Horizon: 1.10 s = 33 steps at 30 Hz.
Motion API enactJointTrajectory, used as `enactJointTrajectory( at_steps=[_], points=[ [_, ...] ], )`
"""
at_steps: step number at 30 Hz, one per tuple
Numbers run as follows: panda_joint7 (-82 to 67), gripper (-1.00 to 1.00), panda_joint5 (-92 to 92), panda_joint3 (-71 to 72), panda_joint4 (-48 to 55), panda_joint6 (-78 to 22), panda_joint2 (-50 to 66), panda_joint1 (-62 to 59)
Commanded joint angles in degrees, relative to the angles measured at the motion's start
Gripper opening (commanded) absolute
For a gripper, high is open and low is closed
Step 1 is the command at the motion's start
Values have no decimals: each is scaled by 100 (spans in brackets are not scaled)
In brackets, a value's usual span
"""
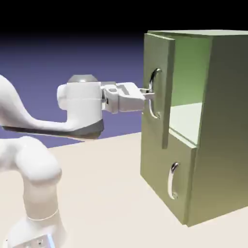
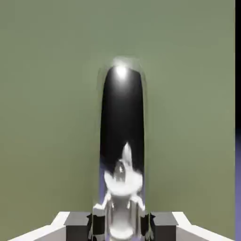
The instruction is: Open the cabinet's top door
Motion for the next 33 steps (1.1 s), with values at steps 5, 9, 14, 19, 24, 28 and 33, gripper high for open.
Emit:
enactJointTrajectory(
  at_steps=[5, 9, 14, 19, 24, 28, 33],
  points=[
    [-565, -100, 1252, 797, -436, -172, -549, -549],
    [-1081, -100, 2248, 1341, -723, -414, -1002, -740],
    [-1701, -100, 3494, 2044, -1010, -979, -1561, -665],
    [-2143, -100, 4739, 2956, -1152, -1863, -2002, -321],
    [-2316, -100, 5836, 3994, -1070, -2850, -2137, 48],
    [-2322, -100, 6604, 4824, -842, -3630, -2026, 217],
    [-2246, -100, 7502, 5862, -323, -4639, -1678, 155]
  ],
)
